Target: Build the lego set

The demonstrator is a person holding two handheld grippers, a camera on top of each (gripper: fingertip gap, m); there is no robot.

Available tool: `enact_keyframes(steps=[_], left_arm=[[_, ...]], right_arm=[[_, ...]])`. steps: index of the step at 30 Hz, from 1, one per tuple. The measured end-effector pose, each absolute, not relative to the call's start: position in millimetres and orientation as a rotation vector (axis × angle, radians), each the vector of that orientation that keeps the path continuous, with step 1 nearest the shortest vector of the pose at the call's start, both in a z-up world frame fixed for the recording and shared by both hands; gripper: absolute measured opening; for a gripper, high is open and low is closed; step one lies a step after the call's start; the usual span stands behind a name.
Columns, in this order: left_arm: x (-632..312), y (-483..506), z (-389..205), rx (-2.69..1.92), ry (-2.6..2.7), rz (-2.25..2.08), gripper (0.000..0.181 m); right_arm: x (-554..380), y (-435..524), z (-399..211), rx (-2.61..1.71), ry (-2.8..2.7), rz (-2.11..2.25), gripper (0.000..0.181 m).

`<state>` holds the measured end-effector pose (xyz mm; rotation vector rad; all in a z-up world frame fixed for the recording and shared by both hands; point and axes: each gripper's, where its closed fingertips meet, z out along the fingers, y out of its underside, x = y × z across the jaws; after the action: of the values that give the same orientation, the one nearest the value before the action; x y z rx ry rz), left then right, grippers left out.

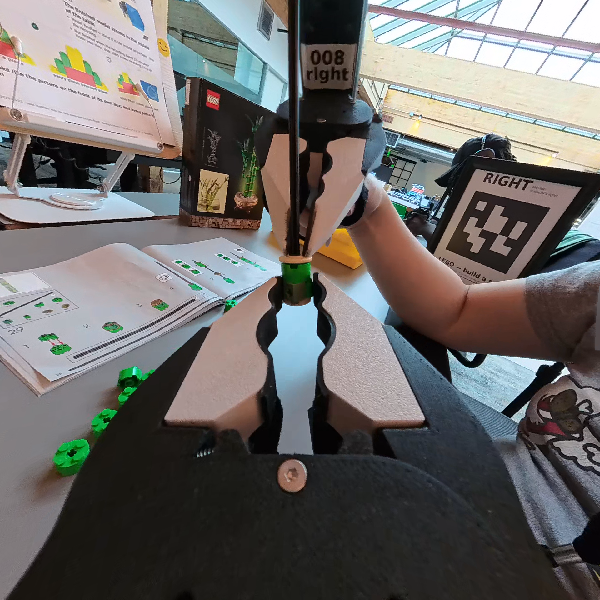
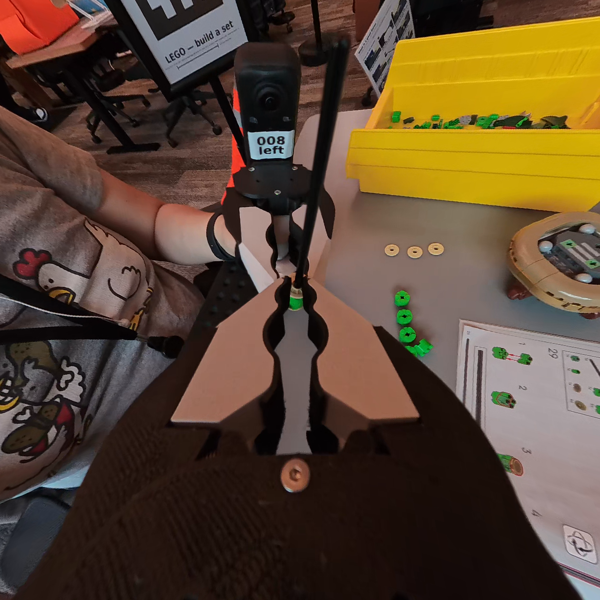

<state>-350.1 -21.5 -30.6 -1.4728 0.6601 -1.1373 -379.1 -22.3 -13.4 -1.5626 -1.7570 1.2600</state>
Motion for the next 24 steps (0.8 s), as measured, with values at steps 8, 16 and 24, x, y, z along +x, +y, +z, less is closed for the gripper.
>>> enact_keyframes(steps=[8,16,24], left_arm=[[-350,-23,-31,-1.472,0.666,-1.141,0.016],[-349,-21,-31,-1.486,0.652,-1.161,0.016],[-341,-4,4,-1.551,0.536,-1.382,0.016]], right_arm=[[-379,-23,-14,-1.556,-1.768,1.247,0.006],[-381,-21,-14,-1.549,-1.756,1.233,0.005],[-341,33,46,-1.553,-1.346,1.317,0.017]])
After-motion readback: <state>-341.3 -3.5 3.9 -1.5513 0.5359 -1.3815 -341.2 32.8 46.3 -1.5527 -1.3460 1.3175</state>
